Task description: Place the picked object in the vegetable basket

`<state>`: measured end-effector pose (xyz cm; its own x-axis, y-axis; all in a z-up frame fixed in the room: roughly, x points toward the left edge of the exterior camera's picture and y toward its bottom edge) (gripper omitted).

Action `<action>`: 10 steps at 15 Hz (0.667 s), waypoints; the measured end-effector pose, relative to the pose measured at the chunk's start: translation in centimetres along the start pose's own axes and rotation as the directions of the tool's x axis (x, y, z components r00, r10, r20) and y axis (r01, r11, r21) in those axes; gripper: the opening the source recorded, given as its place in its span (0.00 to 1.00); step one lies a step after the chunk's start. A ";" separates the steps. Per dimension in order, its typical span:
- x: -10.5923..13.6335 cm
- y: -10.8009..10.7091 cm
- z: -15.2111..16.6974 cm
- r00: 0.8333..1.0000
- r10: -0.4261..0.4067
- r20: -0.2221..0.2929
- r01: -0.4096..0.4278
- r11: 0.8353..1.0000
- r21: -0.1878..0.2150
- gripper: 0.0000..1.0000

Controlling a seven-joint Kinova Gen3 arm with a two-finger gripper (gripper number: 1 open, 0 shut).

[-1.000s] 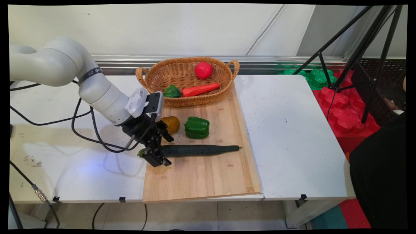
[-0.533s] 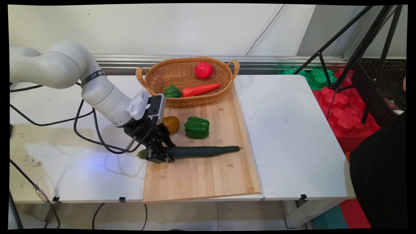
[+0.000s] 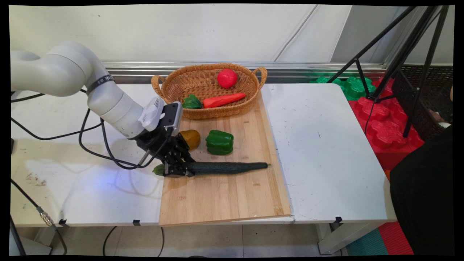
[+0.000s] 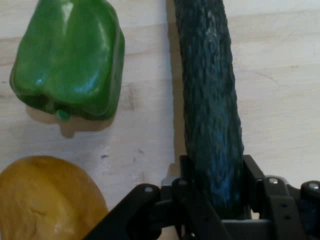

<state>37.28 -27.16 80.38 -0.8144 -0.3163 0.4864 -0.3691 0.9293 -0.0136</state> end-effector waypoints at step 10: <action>0.2 1.2 -5.1 0.995 -0.018 -0.099 0.019 1.000 0.008 0.00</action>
<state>38.96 -25.11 84.89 -0.7592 -0.3127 0.5709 -0.3880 0.9216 -0.0111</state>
